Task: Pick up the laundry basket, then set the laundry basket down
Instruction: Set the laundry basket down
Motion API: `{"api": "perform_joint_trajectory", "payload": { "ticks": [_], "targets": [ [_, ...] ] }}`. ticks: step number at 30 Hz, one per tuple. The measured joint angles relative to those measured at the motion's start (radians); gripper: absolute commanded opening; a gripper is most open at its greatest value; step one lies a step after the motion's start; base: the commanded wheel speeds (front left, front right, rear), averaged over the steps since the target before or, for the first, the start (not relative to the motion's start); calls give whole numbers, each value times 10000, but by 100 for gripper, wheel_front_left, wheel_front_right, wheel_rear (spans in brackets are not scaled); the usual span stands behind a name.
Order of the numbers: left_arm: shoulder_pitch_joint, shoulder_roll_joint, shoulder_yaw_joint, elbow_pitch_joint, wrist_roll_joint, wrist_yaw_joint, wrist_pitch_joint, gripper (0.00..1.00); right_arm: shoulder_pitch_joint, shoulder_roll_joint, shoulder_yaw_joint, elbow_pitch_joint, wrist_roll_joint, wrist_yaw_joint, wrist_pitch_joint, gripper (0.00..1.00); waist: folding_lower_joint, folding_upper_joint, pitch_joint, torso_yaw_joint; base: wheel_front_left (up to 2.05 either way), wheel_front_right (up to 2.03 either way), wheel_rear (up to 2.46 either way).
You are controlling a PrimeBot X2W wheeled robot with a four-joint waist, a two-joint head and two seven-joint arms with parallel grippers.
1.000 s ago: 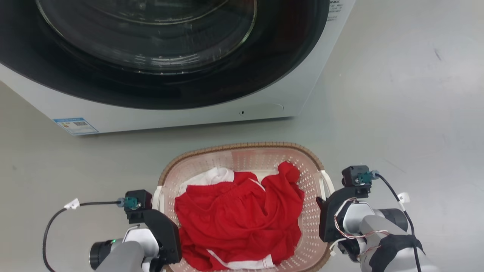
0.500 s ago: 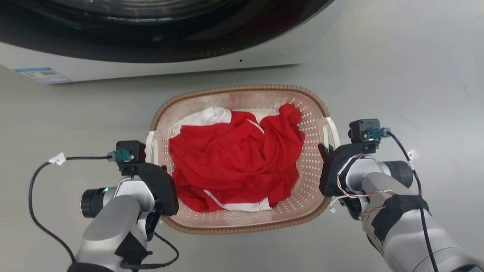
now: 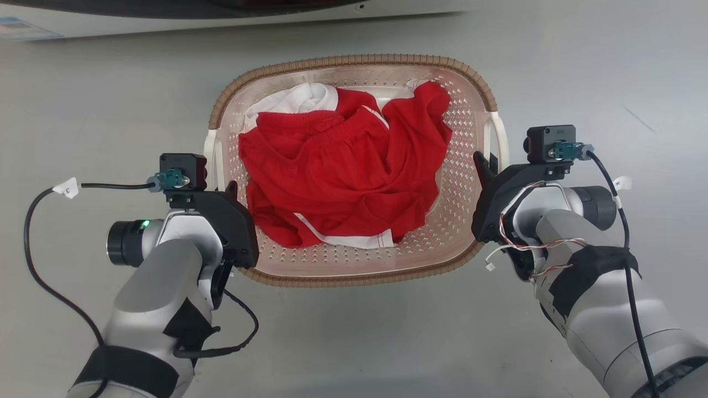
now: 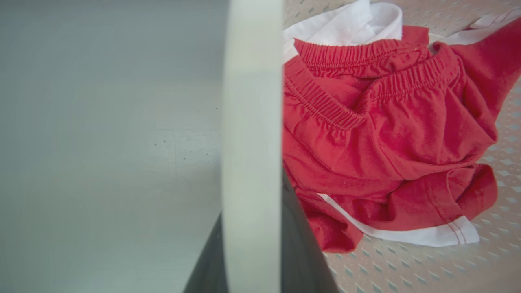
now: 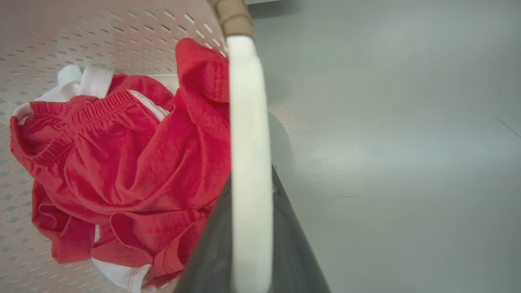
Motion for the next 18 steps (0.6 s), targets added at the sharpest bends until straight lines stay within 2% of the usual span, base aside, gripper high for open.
{"api": "perform_joint_trajectory", "payload": {
  "ticks": [18],
  "targets": [
    [-762,-58,-82,209,132,15,-876,0,-681,-77,-73,128,-71,-29,-869,0,-2,-2,1300,170,0,0,0]
  ]
}}
